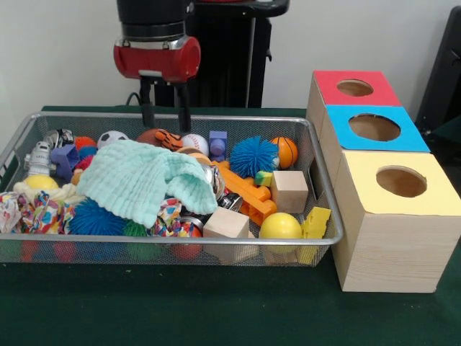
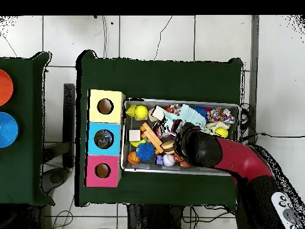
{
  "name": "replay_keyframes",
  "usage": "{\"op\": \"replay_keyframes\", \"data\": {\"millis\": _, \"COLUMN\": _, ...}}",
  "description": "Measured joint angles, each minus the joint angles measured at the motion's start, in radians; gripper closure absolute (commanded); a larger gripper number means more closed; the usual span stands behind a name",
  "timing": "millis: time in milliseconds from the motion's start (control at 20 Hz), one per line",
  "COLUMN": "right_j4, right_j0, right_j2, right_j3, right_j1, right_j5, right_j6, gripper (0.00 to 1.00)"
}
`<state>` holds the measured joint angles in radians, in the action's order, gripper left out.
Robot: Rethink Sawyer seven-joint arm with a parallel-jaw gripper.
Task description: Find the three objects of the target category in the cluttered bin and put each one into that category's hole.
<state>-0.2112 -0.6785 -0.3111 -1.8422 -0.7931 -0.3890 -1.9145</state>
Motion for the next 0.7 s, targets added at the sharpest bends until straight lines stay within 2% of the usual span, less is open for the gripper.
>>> {"op": "replay_keyframes", "data": {"millis": 100, "right_j4": -0.018, "right_j0": -0.009, "right_j2": -0.009, "right_j3": 0.006, "right_j1": 0.008, "right_j5": 0.0, "right_j6": 0.0, "gripper": 0.0}}
{"op": "replay_keyframes", "data": {"millis": 150, "right_j4": -0.058, "right_j0": -0.022, "right_j2": -0.025, "right_j3": 0.015, "right_j1": 0.02, "right_j5": 0.0, "right_j6": 0.0, "gripper": 0.0}}
{"op": "replay_keyframes", "data": {"millis": 450, "right_j4": -0.16, "right_j0": -0.04, "right_j2": -0.059, "right_j3": 0.025, "right_j1": 0.038, "right_j5": 0.0, "right_j6": 0.0, "gripper": 0.0}}
{"op": "replay_keyframes", "data": {"millis": 700, "right_j4": -0.218, "right_j0": -0.052, "right_j2": -0.085, "right_j3": 0.025, "right_j1": 0.042, "right_j5": 0.0, "right_j6": 0.0, "gripper": 0.0}}
